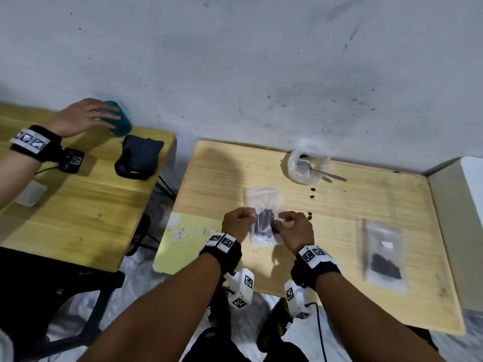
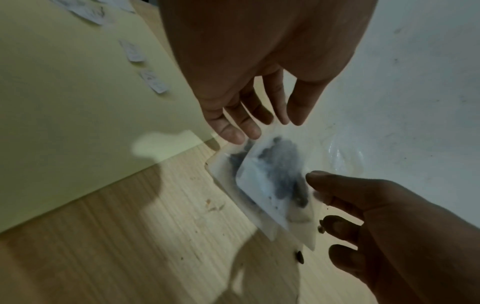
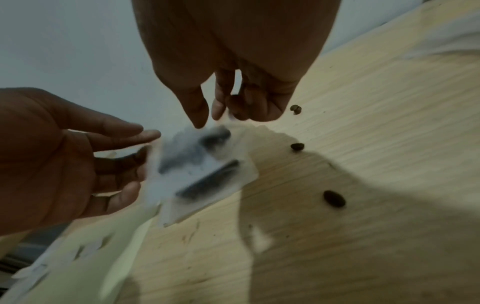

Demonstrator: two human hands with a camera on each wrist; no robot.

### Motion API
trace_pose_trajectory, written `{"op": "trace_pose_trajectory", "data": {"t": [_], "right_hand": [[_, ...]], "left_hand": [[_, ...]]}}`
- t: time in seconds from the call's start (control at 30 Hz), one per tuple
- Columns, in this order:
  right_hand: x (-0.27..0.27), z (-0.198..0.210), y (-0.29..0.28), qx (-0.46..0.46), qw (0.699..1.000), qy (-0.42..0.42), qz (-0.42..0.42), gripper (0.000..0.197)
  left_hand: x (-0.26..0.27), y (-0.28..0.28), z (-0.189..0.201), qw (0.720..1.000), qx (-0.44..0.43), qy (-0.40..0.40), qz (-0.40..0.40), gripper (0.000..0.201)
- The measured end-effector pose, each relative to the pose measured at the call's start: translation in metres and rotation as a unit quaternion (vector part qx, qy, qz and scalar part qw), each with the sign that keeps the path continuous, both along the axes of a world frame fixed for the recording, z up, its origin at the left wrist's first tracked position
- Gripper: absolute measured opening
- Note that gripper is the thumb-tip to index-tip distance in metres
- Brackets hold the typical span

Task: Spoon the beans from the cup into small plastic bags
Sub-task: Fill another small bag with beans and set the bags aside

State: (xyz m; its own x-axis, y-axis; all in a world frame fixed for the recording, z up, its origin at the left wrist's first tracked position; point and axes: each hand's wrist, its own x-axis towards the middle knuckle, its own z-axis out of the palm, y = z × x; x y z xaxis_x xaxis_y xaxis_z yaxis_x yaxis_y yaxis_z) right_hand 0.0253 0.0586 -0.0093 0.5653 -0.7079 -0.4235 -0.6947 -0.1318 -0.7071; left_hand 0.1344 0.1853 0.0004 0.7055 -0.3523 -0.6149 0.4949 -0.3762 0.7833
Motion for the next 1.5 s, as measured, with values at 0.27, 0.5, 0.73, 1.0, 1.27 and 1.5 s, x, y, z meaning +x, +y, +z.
{"op": "trace_pose_trajectory", "data": {"t": [0.27, 0.5, 0.73, 1.0, 1.27, 1.5], "right_hand": [[0.041, 0.016, 0.036, 0.087, 0.99, -0.101, 0.034, 0.016], [0.077, 0.013, 0.08, 0.117, 0.981, -0.073, 0.134, 0.017], [0.077, -0.021, 0.122, 0.043, 0.976, 0.077, 0.199, 0.038], [0.094, -0.018, 0.145, -0.061, 0.972, 0.114, 0.195, 0.036], [0.1, -0.022, 0.144, 0.003, 0.987, 0.083, 0.139, 0.007], [0.105, -0.004, 0.133, 0.023, 0.994, -0.029, 0.104, 0.025]], "left_hand": [[0.025, 0.042, 0.024, 0.995, -0.081, -0.005, 0.062, 0.028], [0.06, 0.109, 0.009, 0.989, -0.051, -0.049, 0.133, 0.024], [0.075, 0.176, -0.029, 0.971, 0.037, -0.078, 0.223, 0.034], [0.076, 0.199, -0.045, 0.975, 0.033, -0.068, 0.207, 0.039], [0.073, 0.194, -0.029, 0.979, -0.012, -0.058, 0.194, 0.03], [0.07, 0.177, -0.014, 0.976, -0.035, -0.061, 0.208, 0.017]]}}
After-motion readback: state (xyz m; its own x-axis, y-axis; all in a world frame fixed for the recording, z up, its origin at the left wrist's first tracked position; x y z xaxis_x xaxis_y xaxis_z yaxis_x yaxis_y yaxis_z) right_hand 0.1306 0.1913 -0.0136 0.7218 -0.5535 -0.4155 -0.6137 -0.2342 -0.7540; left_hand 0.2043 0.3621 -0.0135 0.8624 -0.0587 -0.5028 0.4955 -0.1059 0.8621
